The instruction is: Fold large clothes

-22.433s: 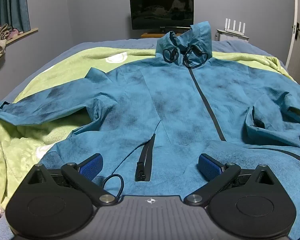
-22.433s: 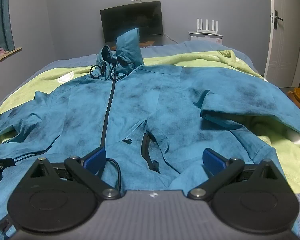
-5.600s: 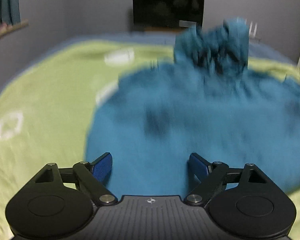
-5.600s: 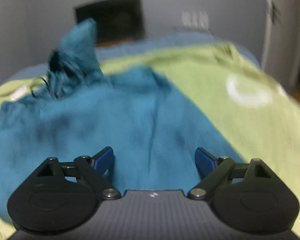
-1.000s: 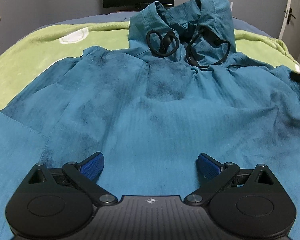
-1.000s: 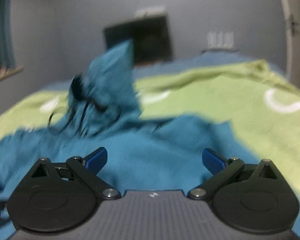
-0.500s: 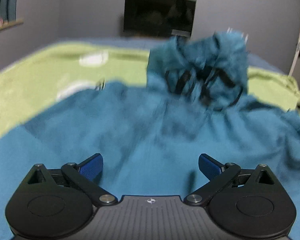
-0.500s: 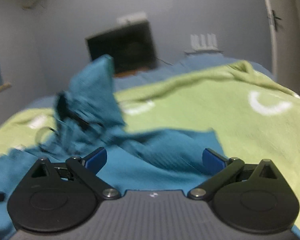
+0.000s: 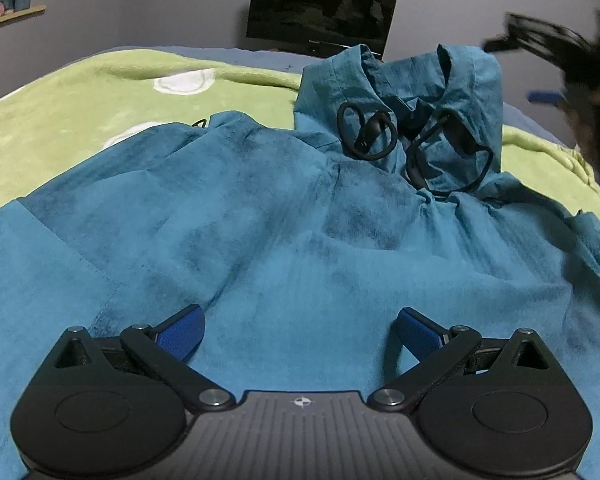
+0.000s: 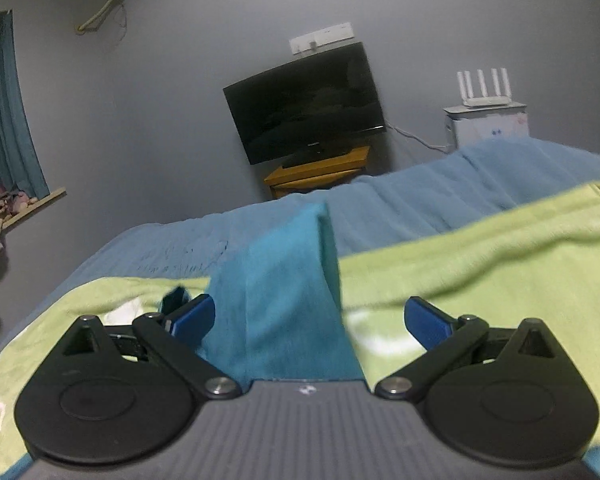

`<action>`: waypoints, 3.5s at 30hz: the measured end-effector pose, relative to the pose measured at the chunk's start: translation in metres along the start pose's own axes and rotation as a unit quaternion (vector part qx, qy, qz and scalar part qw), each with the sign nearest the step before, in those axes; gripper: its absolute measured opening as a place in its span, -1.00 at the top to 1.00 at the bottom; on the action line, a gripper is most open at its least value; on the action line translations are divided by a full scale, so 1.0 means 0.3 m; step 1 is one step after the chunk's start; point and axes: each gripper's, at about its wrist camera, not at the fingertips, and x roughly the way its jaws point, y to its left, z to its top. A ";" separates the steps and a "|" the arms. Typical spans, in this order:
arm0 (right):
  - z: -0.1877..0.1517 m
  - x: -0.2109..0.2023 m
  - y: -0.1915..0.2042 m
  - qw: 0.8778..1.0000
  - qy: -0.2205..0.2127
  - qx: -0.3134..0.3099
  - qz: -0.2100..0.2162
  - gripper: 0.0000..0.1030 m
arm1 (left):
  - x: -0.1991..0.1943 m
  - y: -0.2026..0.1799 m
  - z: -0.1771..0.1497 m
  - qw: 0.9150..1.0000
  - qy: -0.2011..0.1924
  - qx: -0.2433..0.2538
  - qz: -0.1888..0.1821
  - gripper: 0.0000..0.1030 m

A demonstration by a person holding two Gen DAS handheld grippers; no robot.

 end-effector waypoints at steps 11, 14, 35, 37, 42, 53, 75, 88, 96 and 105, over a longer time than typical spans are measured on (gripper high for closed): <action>0.002 0.018 0.059 0.996 0.001 -0.049 0.075 0.95 | 0.017 -0.002 -0.004 1.000 0.000 0.005 -0.001 -0.99; -0.057 -0.124 0.086 0.989 -0.036 -0.112 0.090 0.97 | 0.017 0.002 -0.005 1.000 0.000 0.004 -0.003 -0.99; -0.598 -0.670 0.005 0.981 0.087 -0.171 -0.013 0.95 | -0.266 0.131 0.020 0.990 -0.100 -0.094 0.039 -0.98; -0.573 -0.704 -0.004 0.986 0.060 -0.151 -0.020 0.79 | -0.298 0.152 0.024 0.985 -0.118 -0.115 0.044 -0.98; -0.513 -0.766 0.003 0.994 -0.004 -0.106 -0.005 -0.13 | -0.356 0.173 0.052 0.975 -0.157 -0.150 0.051 -0.98; -0.585 -0.592 0.201 0.980 0.072 -0.178 0.059 -0.13 | -0.258 -0.017 0.310 0.991 -0.133 0.002 -0.012 -0.98; -0.385 -0.553 -0.199 0.997 0.012 -0.042 -0.068 -0.40 | -0.120 0.140 0.320 0.998 -0.054 0.039 0.020 -0.99; -0.435 -0.387 -0.502 0.987 0.079 0.112 -0.083 -0.66 | 0.197 0.435 0.362 0.997 0.036 -0.025 0.069 -1.00; -0.478 -0.348 -0.518 0.985 0.124 0.117 -0.029 -0.78 | 0.248 0.546 0.328 0.995 0.057 -0.081 0.003 -0.98; -0.444 -0.410 -0.361 0.995 0.084 -0.036 -0.044 0.67 | 0.175 0.465 0.356 1.000 0.013 0.013 -0.005 0.74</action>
